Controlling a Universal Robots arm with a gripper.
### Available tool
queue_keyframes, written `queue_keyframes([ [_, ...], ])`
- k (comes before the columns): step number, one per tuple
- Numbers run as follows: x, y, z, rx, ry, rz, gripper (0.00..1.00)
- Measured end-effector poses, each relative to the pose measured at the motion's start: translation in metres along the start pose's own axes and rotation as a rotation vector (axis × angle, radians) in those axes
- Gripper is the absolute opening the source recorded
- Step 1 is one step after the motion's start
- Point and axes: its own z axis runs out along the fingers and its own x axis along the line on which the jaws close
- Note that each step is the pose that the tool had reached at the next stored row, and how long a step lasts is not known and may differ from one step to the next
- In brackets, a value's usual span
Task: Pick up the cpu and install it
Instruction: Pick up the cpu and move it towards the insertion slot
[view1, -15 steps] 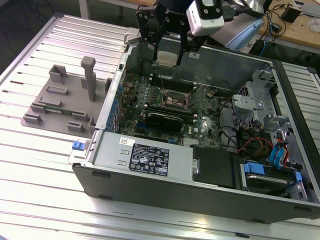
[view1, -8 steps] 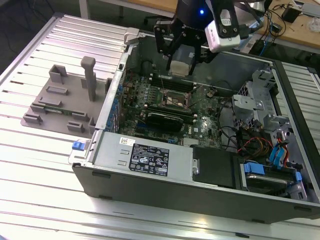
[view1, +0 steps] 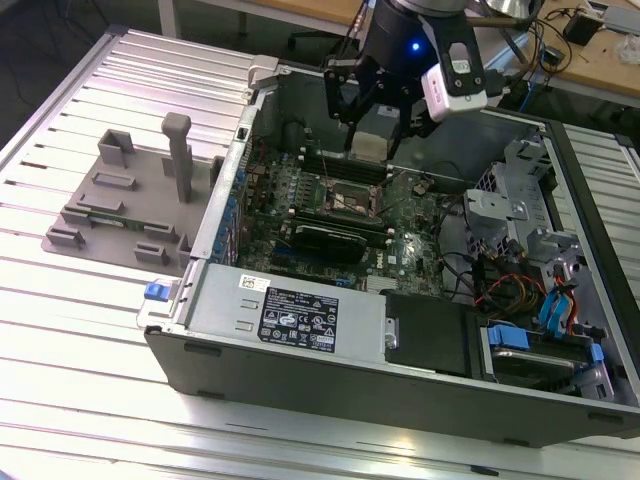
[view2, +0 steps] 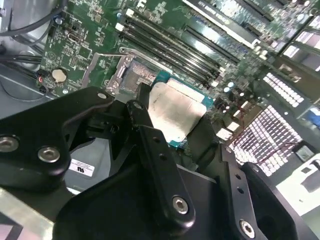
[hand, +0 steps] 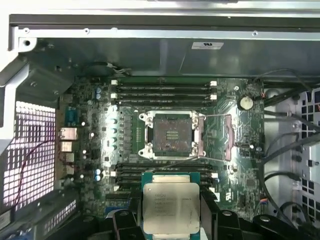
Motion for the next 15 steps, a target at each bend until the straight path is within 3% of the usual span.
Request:
queue_keyframes([
  [1,-0.0003,0.0038,0.0064,0.0001,0.0,0.0,0.55],
  [3,-0.0006,0.0056,0.0105,0.0,0.0,0.0,0.55],
  [8,-0.0015,0.0172,0.0316,-0.0002,-0.0001,0.0,0.55],
  [11,-0.0015,0.0223,0.0377,-0.0003,-0.0004,-0.001,0.55],
  [14,0.0003,0.0288,0.0452,-0.0003,-0.0047,-0.006,0.55],
  [15,0.0029,0.0303,0.0481,-0.0002,-0.0102,-0.01,0.55],
])
